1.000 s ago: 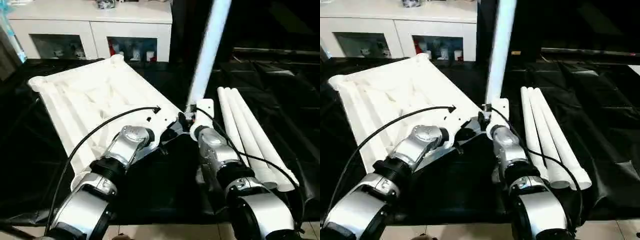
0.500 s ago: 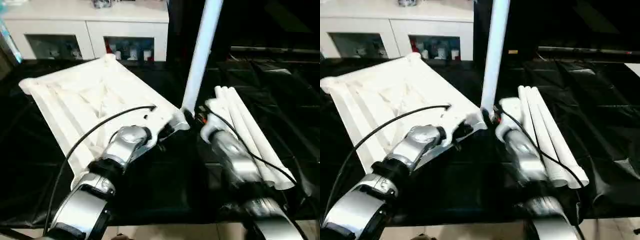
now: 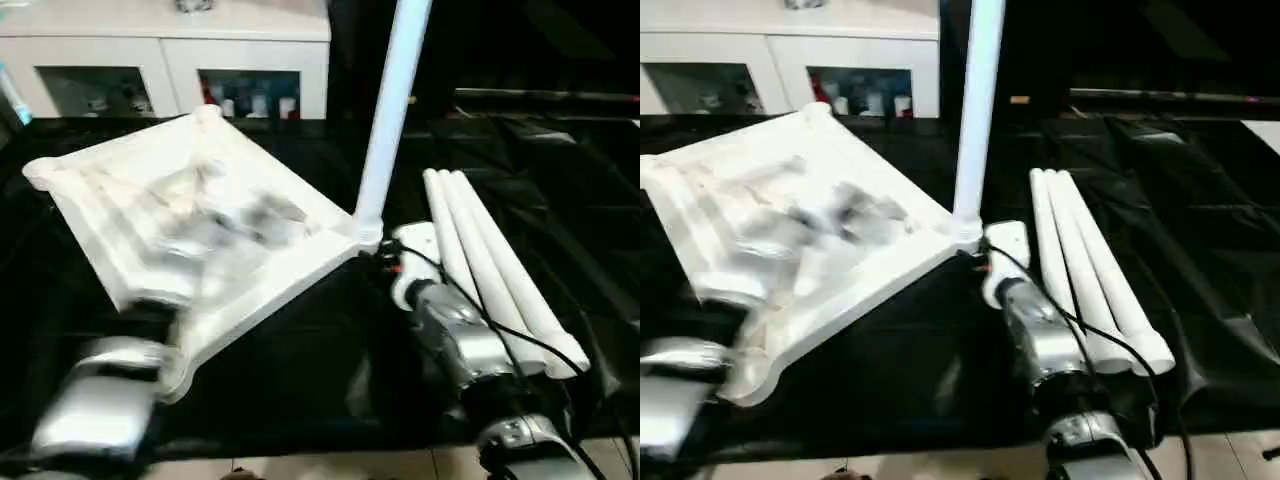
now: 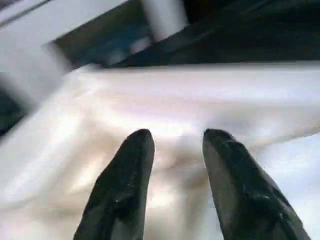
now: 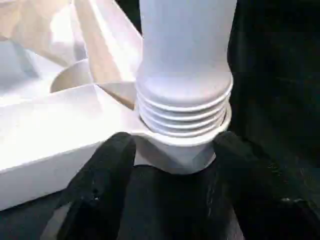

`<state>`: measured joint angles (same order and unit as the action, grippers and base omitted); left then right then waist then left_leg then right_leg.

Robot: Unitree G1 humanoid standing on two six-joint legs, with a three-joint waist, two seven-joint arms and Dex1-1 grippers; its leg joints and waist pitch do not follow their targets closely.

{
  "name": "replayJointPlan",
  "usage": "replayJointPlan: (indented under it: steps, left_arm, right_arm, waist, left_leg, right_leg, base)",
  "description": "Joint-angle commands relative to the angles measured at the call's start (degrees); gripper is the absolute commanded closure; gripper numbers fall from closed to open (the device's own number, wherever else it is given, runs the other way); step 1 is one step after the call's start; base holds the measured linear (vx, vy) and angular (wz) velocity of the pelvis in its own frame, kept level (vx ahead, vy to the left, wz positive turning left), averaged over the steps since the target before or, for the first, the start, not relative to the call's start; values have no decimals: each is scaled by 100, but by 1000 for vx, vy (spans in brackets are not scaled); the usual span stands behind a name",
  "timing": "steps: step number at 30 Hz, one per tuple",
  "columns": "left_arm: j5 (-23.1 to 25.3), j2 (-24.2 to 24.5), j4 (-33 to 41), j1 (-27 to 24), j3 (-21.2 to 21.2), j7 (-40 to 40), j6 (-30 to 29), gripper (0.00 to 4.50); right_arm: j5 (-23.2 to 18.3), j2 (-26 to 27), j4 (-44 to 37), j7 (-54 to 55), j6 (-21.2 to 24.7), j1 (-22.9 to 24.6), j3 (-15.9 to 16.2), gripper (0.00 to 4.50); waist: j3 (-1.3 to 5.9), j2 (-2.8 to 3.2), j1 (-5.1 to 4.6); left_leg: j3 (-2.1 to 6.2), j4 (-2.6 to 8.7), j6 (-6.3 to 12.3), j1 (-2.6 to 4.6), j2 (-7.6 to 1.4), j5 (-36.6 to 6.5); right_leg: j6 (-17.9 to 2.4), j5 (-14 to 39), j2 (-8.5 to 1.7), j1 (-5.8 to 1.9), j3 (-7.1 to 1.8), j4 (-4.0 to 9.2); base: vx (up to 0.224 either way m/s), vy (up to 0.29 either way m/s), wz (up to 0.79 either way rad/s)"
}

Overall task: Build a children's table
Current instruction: Rotate leg to tighten, then rotate table base

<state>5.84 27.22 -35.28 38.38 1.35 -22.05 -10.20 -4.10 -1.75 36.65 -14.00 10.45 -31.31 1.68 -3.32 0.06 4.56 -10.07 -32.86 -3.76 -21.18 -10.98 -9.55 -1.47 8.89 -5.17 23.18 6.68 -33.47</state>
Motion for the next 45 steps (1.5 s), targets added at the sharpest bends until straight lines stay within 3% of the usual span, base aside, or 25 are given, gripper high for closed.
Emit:
replayJointPlan:
  steps: [1,3,5,6,8,9,11,13,14,16,17,20,21,24,28,31,33,38,39,45]
  left_arm:
    - [191,177,401,-138,117,78,-405,232]
    - [409,555,953,-438,300,182,-865,217]
    - [481,682,1098,-536,367,236,-978,199]
    - [608,893,1210,-677,471,310,-1100,199]
    - [708,1239,1498,-995,619,368,-1401,178]
    - [708,1239,1498,-995,619,368,-1401,160]
    - [892,1505,1597,-1284,707,450,-1584,153]
    - [1062,1699,1768,-1587,718,468,-1825,146]
    - [1160,1757,1976,-1867,647,369,-2140,138]
    - [1180,1764,2054,-1949,626,331,-2259,112]
    - [1157,1754,2202,-2074,570,237,-2480,107]
    - [939,1792,2676,-2495,229,-379,-3149,103]
    - [841,1754,2761,-2540,220,-467,-3233,92]
    - [510,1653,3065,-2645,212,-761,-3419,70]
    - [80,1471,3554,-2639,282,-1138,-3693,30]
    - [-85,1455,3802,-2624,255,-1388,-3851,24]
    - [-438,1554,4278,-2716,69,-1879,-4112,5]
    - [-868,1650,4805,-2960,-261,-2436,-4210,5]
    - [-943,1599,4932,-3027,-518,-2607,-4101,5]
    - [-863,903,4559,-2789,-1067,-2488,-3770,5]
  right_arm:
    - [48,24,105,-6,131,-60,55,199]
    - [78,49,227,-11,162,-156,78,215]
    - [94,53,274,3,174,-187,87,236]
    - [102,63,378,16,154,-247,81,236]
    - [123,64,537,54,127,-338,94,252]
    - [123,64,537,54,127,-338,94,273]
    - [111,72,691,83,121,-432,56,280]
    - [119,79,852,83,90,-525,14,284]
    - [135,78,968,79,46,-582,1,291]
    - [137,78,997,77,34,-597,-2,320]
    - [137,77,1047,69,13,-617,-7,324]
    - [134,82,1153,53,-20,-654,-9,344]
    - [129,83,1164,35,-19,-660,-8,356]
    - [126,93,1262,0,-69,-707,5,374]
    - [87,126,1478,-17,-122,-830,-57,413]
    - [91,162,1560,-46,-124,-884,-71,425]
    - [107,198,1626,-70,-148,-920,-64,444]
    - [103,257,1662,-188,-168,-924,-23,444]
    - [97,279,1684,-323,-176,-931,15,444]
    - [177,232,1679,-447,-276,-931,91,444]
  waist:
    - [425,91,-5]
    - [437,128,7]
    - [399,87,1]
    - [392,97,18]
    - [372,75,-29]
    - [374,93,-28]
    - [370,12,-35]
    - [350,57,-58]
    - [344,28,-84]
    - [350,57,-79]
    - [353,27,-82]
    - [343,41,-67]
    - [333,1,-79]
    - [341,5,-66]
    - [336,-36,-57]
    - [341,-22,-22]
    - [346,-9,1]
    - [345,-19,19]
    - [347,0,19]
    - [332,24,5]
  left_leg:
    - [75,385,-61,110,-244,-1387]
    - [99,391,-132,121,-289,-1399]
    - [74,394,-127,127,-241,-1543]
    - [77,400,-156,141,-246,-1650]
    - [110,423,-193,104,-235,-1820]
    - [110,415,-210,135,-240,-1873]
    - [109,412,-198,138,-241,-1901]
    - [126,422,-205,129,-232,-2013]
    - [125,422,-209,143,-237,-2063]
    - [122,419,-223,163,-243,-2092]
    - [116,422,-227,169,-253,-2093]
    - [128,434,-288,175,-256,-2258]
    - [129,441,-284,154,-246,-2322]
    - [135,432,-273,149,-236,-2301]
    - [124,422,-271,155,-228,-2298]
    - [126,422,-274,157,-231,-2240]
    - [125,424,-295,168,-240,-2226]
    - [111,433,-308,144,-228,-2167]
    - [110,431,-310,148,-226,-2160]
    - [101,418,-345,170,-211,-2301]
  right_leg:
    - [-1037,1059,-358,-285,-348,290]
    - [-1085,1018,-399,-297,-361,237]
    - [-1028,1263,-362,-271,-360,310]
    - [-1007,1419,-372,-259,-367,322]
    - [-884,1806,-384,-275,-359,333]
    - [-873,1860,-385,-248,-366,349]
    - [-872,1939,-393,-239,-372,356]
    - [-785,2213,-390,-217,-372,371]
    - [-782,2261,-384,-195,-378,379]
    - [-813,2196,-380,-177,-388,384]
    - [-841,2133,-380,-170,-393,378]
    - [-910,2073,-373,-162,-392,367]
    - [-913,2097,-367,-170,-391,371]
    - [-946,2023,-380,-184,-397,374]
    - [-959,2029,-378,-186,-398,362]
    - [-946,2011,-373,-189,-398,355]
    - [-960,1935,-369,-187,-400,340]
    - [-973,1793,-349,-200,-409,309]
    - [-969,1787,-349,-199,-412,312]
    - [-861,2063,-326,-188,-420,382]
  base:
    - [0,0,0]
    - [0,0,0]
    - [0,0,0]
    - [0,0,0]
    - [0,0,0]
    - [0,0,0]
    - [0,0,0]
    - [0,0,0]
    - [0,0,0]
    - [0,0,0]
    - [0,0,0]
    - [0,0,0]
    - [0,0,0]
    - [0,0,0]
    - [0,0,0]
    - [0,0,0]
    - [0,0,0]
    - [0,0,0]
    - [0,0,0]
    - [0,0,0]
